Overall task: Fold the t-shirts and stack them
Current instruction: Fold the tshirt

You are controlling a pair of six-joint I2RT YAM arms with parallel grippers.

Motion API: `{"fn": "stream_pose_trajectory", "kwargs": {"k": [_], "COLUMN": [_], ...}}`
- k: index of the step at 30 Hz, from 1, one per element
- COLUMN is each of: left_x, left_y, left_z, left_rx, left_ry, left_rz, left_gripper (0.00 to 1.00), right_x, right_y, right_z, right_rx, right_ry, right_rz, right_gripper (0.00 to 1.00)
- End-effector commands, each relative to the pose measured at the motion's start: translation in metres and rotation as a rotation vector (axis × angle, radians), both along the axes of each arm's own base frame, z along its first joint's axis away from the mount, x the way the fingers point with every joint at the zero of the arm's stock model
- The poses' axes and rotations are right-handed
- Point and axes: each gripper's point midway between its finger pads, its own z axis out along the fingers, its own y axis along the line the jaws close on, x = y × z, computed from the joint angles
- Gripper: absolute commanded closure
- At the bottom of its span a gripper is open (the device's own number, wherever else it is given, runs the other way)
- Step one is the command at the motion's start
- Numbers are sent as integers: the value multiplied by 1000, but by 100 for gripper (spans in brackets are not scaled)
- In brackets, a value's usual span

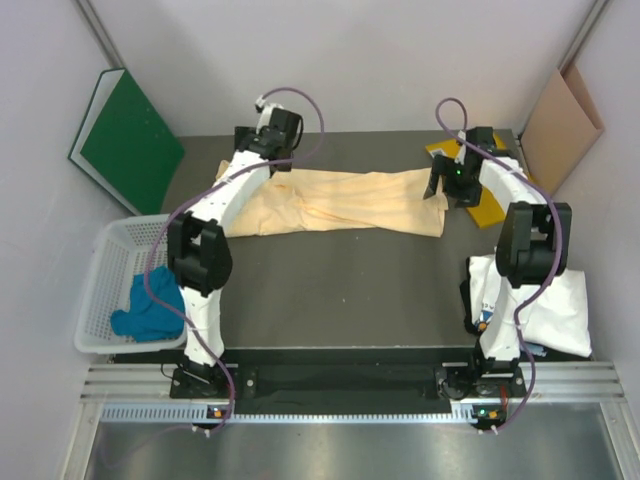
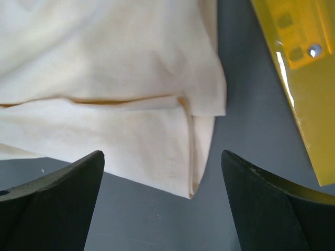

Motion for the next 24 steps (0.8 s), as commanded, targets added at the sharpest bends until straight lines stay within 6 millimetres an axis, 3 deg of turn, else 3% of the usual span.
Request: {"fn": "stream_pose_trajectory", "kwargs": {"k": [1, 5, 6, 9, 13, 16, 20, 24], "left_x": [-23, -45, -53, -86, -114, -121, -121, -115], "left_y": [1, -2, -14, -31, -50, -66, -66, -55], "left_z": [46, 11, 8, -35, -66, -80, -93, -106], "left_rx": [-165, -379, -471, -604, -827, -963, -1013, -1032], "left_ry": [-77, 59, 84, 201, 273, 291, 319, 314], "left_rz": [55, 84, 68, 80, 140, 186, 266, 371], "left_gripper": [1, 1, 1, 1, 1, 1, 1, 1], "right_x": [26, 30, 34, 48, 76, 104, 139, 150], "right_y": [45, 66, 67, 60, 56, 56, 56, 60], "right_z": [41, 29, 28, 23, 22, 24, 31, 16], "right_rx": [-57, -114, -130, -176, -202, -209, -215, -185], "right_ry": [-132, -109, -116, -121, -157, -208, -283, -298], "right_rz": [141, 176, 175, 156, 167, 171, 170, 186], "right_gripper": [9, 10, 9, 0, 0, 0, 0, 0]}}
